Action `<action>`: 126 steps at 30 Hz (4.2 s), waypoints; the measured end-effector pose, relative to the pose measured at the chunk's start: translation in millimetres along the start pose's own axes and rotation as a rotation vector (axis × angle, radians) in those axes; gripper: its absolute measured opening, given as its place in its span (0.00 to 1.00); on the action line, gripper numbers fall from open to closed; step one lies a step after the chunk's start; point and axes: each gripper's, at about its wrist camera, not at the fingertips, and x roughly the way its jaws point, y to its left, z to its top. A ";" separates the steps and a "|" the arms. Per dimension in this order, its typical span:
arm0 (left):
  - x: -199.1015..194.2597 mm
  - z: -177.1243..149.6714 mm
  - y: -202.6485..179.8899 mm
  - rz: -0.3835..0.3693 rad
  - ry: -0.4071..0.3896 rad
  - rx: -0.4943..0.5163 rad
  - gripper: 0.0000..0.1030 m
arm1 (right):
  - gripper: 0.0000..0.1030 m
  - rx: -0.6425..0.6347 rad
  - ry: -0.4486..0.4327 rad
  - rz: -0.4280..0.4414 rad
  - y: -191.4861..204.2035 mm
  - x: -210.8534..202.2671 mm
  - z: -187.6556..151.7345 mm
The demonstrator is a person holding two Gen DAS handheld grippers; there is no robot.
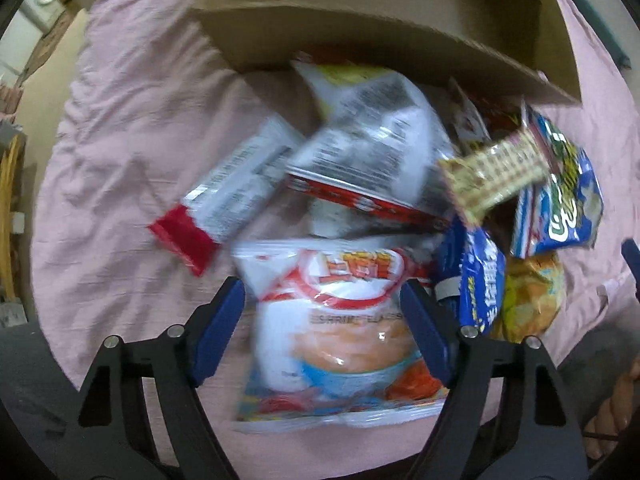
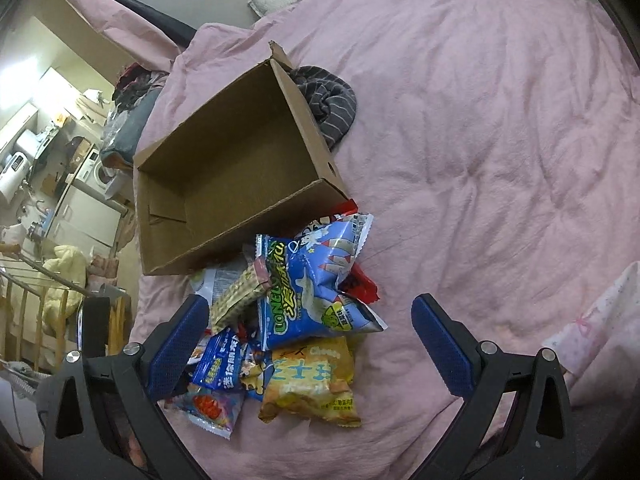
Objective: Organize snacks
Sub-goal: 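Grasp the white shrimp cracker bag with left tool while right tool grasps blue chip bag, then lower both bags into the box and open both tools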
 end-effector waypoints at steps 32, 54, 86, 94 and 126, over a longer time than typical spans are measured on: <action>-66.1 -43.8 37.7 -0.137 -0.174 0.035 0.23 | 0.28 -0.017 0.140 0.072 5.7 13.9 5.1; -164.1 80.0 27.6 -0.153 -0.499 0.007 0.09 | 0.28 -0.113 -0.016 0.177 64.1 9.5 84.7; -87.1 141.5 -12.9 0.049 -0.565 0.176 0.10 | 0.29 -0.185 0.119 0.085 57.2 127.4 98.2; -98.2 136.2 -21.9 0.076 -0.612 0.203 0.58 | 0.30 -0.220 0.121 0.084 63.8 130.6 97.3; -124.4 117.8 8.1 0.027 -0.748 0.026 0.87 | 0.84 -0.248 -0.201 0.078 71.7 67.2 111.0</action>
